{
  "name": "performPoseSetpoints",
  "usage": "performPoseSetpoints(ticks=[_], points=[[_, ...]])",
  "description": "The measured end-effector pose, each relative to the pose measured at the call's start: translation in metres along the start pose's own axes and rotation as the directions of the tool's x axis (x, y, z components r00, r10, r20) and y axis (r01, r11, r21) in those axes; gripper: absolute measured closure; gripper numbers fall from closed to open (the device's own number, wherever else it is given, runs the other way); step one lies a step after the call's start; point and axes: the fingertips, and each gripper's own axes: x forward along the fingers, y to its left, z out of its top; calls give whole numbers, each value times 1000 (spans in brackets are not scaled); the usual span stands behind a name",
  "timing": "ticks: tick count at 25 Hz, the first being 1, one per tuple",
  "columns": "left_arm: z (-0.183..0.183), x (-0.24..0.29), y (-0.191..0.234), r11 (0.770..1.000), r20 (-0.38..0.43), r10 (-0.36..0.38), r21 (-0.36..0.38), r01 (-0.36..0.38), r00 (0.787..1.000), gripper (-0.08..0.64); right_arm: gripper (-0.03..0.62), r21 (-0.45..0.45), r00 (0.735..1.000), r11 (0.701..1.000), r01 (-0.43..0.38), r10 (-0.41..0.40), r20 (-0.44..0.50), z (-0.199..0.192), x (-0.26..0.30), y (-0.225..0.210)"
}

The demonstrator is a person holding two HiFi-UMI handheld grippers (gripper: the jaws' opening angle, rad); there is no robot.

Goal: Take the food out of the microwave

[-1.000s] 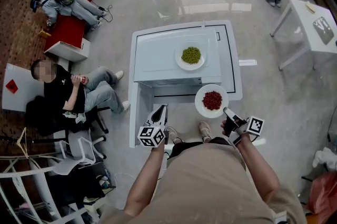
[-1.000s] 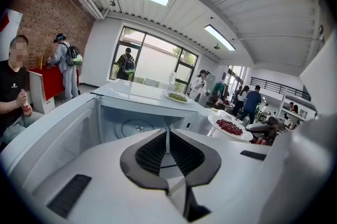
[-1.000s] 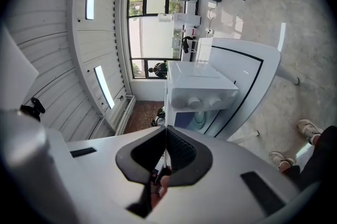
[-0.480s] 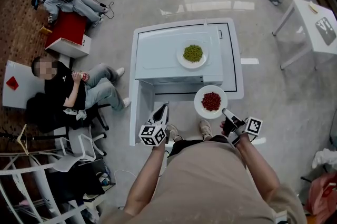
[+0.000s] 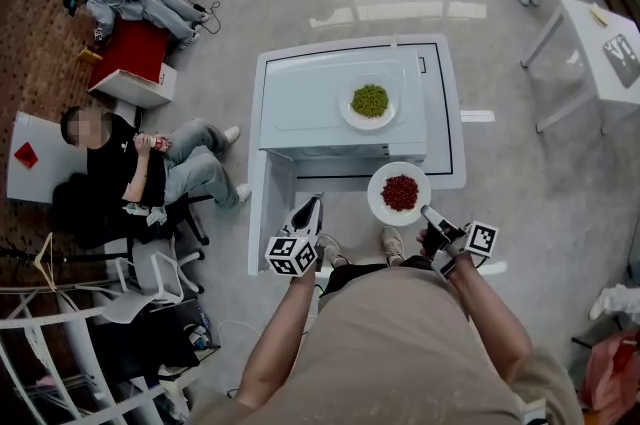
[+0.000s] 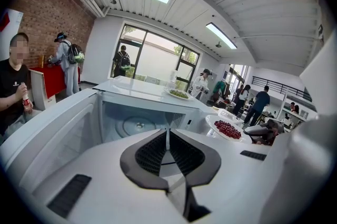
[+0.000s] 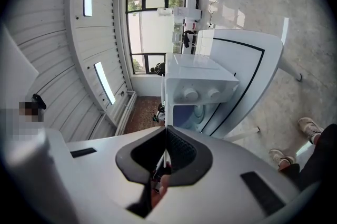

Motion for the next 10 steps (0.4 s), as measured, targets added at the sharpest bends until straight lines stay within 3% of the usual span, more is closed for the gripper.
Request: performPoseSetpoints(ticks=[10], points=[[2, -3, 4, 1000, 7, 8, -4, -8, 1000, 552, 580, -5, 1000, 1000, -9, 9, -22, -6, 6, 6]])
